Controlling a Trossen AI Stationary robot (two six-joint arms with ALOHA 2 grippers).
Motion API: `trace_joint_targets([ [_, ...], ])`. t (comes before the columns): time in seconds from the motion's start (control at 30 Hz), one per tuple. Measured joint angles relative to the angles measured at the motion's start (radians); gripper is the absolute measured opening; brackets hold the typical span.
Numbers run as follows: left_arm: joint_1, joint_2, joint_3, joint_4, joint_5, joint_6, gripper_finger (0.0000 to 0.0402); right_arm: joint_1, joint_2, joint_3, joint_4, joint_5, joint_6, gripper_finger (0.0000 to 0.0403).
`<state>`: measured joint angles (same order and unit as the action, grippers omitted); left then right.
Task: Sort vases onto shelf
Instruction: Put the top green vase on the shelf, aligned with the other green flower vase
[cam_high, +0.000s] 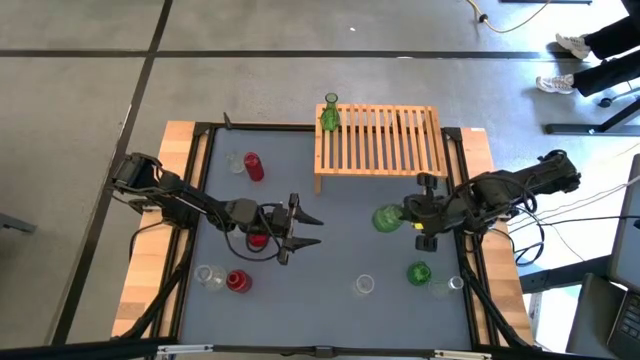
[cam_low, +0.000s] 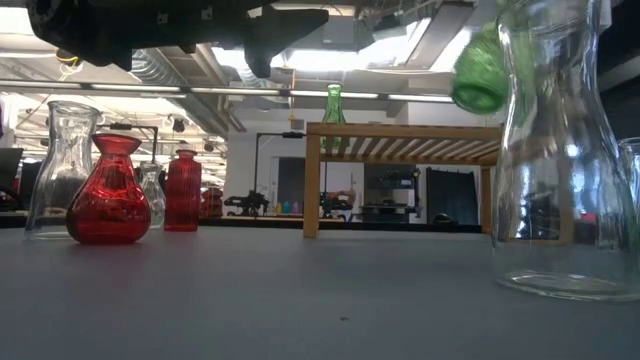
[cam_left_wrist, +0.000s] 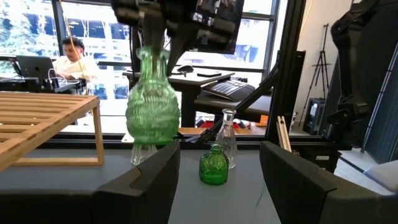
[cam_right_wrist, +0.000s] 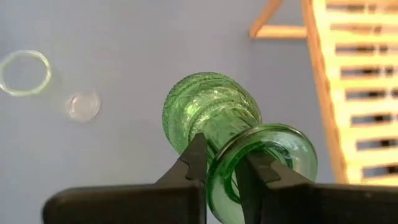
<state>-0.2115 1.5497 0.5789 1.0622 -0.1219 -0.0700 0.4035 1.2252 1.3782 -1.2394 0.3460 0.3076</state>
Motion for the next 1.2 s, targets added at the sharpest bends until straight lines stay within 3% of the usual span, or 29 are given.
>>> trace_joint_targets([
  [0.43, 0.000, 0.000, 0.000, -0.021, 0.000, -0.006, 0.0215, -0.195, 0.327, 0.443, -0.172, -0.020, -0.263, 0.0032],
  [0.7, 0.000, 0.000, 0.000, -0.055, -0.007, -0.007, 0.0215, -0.357, 0.444, 0.622, -0.202, -0.051, -0.411, 0.0033],
  [0.93, -0.019, 0.000, 0.000, -0.072, -0.007, -0.056, 0.0215, -0.359, 0.449, 0.605, -0.195, -0.205, -0.446, 0.0032],
  [1.2, -0.025, 0.000, 0.000, -0.108, -0.046, -0.037, 0.0215, -0.268, 0.450, 0.400, 0.003, -0.264, -0.464, 0.0032],
])
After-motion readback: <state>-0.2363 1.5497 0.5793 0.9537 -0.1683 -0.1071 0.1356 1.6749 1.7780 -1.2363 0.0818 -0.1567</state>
